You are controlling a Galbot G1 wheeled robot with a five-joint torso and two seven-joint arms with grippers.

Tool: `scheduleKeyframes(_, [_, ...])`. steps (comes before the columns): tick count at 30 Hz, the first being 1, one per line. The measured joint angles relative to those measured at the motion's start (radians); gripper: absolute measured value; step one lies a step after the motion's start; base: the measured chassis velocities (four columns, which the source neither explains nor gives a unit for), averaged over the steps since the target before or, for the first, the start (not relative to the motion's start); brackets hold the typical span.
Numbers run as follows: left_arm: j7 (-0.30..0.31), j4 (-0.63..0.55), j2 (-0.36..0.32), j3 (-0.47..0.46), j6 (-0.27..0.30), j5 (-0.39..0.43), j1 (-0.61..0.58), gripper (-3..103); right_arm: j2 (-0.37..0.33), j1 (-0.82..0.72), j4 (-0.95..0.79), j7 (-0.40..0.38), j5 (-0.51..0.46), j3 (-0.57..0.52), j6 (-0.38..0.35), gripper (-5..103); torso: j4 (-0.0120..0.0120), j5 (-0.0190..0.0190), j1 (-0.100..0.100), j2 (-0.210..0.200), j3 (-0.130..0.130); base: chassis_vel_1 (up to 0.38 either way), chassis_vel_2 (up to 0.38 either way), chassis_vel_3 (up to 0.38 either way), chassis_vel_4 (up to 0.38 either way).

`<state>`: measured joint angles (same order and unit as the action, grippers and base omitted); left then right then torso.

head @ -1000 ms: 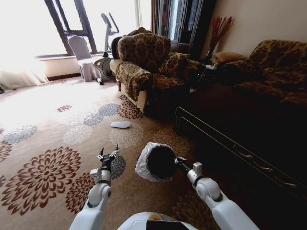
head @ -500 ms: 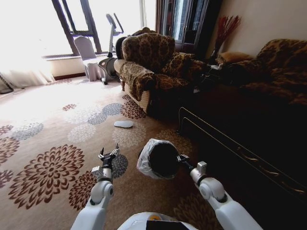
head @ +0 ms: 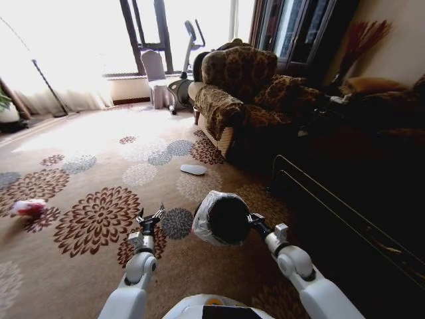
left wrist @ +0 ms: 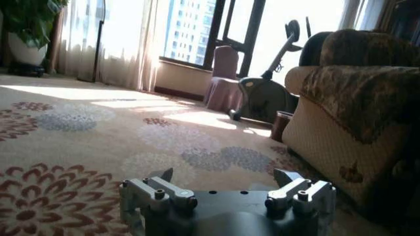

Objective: Pick up the trash from the ground and place it into the trash bin.

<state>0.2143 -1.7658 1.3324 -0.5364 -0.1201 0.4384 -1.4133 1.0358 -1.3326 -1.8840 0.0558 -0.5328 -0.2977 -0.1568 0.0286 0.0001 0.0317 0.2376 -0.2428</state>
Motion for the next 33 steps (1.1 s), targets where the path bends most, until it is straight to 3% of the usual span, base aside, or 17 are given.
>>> scheduleKeyframes(4, [-0.107,0.058,-0.029,0.001,-0.042,-0.038,0.006,100,0.0,-0.013,-0.003,0.0,0.0,-0.014,0.002,1,0.0001,-0.0001,0.0,0.0,0.0,0.108,0.113,0.12,0.118])
scheduleKeyframes(5, [-0.141,0.092,-0.044,0.006,-0.069,-0.081,0.011,100,0.003,-0.021,-0.007,-0.001,0.002,-0.02,0.002,1,0.0003,-0.0001,0.0,0.0,0.0,0.098,0.078,0.075,0.104])
scheduleKeyframes(10, [-0.21,0.164,-0.09,0.029,-0.092,-0.167,0.029,100,0.011,-0.055,-0.016,-0.008,0.017,-0.051,0.002,1,0.0,-0.0003,0.0,0.0,0.0,0.04,0.044,0.029,0.05])
scheduleKeyframes(19, [-0.26,0.243,-0.137,0.118,-0.098,-0.194,0.077,100,0.01,-0.112,-0.036,-0.016,0.062,-0.102,0.009,1,-0.0004,-0.0003,0.0,0.0,0.0,-0.023,0.025,0.032,-0.019])
scheduleKeyframes(33, [-0.286,0.291,-0.112,0.205,-0.085,-0.176,0.123,100,0.012,-0.166,-0.069,-0.015,0.059,-0.162,0.014,1,-0.0003,-0.0001,0.0,0.0,0.0,-0.226,0.223,0.221,-0.214])
